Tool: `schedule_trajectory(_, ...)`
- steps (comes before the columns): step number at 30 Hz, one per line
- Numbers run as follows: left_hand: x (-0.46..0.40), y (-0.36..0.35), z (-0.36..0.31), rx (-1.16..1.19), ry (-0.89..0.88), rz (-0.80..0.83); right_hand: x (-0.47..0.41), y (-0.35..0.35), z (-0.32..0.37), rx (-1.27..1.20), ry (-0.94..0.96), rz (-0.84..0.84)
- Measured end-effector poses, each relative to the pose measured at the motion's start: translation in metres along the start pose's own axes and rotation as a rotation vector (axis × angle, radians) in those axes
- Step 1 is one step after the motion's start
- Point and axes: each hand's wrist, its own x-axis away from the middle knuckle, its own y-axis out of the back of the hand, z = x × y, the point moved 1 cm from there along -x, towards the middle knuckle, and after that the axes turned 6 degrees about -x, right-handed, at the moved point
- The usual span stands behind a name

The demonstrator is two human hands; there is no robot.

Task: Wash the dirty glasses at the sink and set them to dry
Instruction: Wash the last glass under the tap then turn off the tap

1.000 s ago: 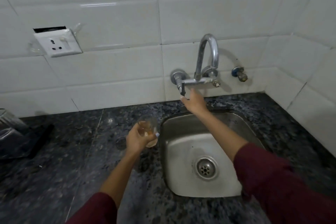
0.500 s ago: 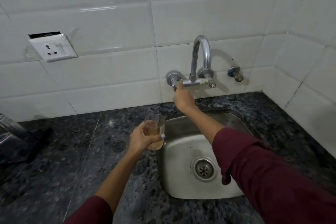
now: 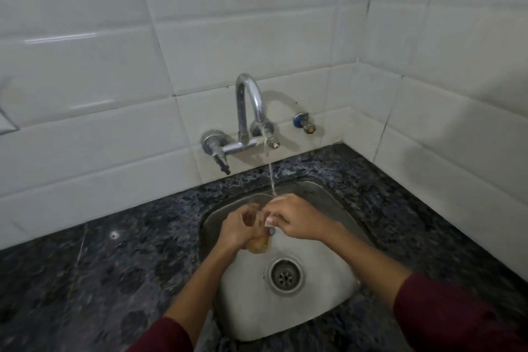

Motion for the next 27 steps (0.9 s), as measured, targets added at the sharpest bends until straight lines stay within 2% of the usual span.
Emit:
schedule_trajectory(3, -0.005, -0.002, -0.002, 0.156, -0.031, 0.015, -0.01, 0.005, -0.001, -0.074, -0.141, -0.083)
schedule_trajectory(7, -0.003, -0.004, 0.0, 0.427, -0.039, -0.208, -0.031, 0.005, 0.008, -0.289, -0.341, -0.281)
schedule_trajectory(11, 0.003, -0.014, -0.005, 0.639, 0.005, -0.376, -0.04, 0.0, 0.011, -0.487, -0.492, -0.392)
schedule_trajectory(14, -0.004, -0.016, -0.008, 0.798, 0.135, -0.288, -0.035, 0.004, 0.005, -0.565, -0.386, -0.305)
schedule_trajectory(17, -0.016, -0.005, -0.008, 0.909, 0.398, -0.036, -0.025, 0.011, -0.007, -0.581, -0.217, -0.114)
schedule_trajectory(19, -0.022, -0.002, -0.01, 0.94, 0.503, 0.046, -0.024, 0.014, -0.015, -0.492, -0.263, -0.12)
schedule_trajectory(21, -0.023, -0.01, -0.016, 0.971, 0.464, 0.009, -0.033, 0.018, -0.016, -0.512, -0.428, -0.218)
schedule_trajectory(23, -0.025, -0.024, -0.018, 0.939, 0.331, -0.16, -0.045, 0.019, -0.009, -0.582, -0.599, -0.278)
schedule_trajectory(24, -0.025, -0.029, -0.018, 0.915, 0.271, -0.254, -0.049, 0.019, -0.005, -0.598, -0.625, -0.285)
schedule_trajectory(25, -0.025, -0.03, -0.018, 0.907, 0.24, -0.318, -0.052, 0.018, -0.004, -0.61, -0.605, -0.283)
schedule_trajectory(27, -0.028, -0.023, -0.017, 0.933, 0.244, -0.302, -0.048, 0.013, 0.0, -0.663, -0.449, -0.231)
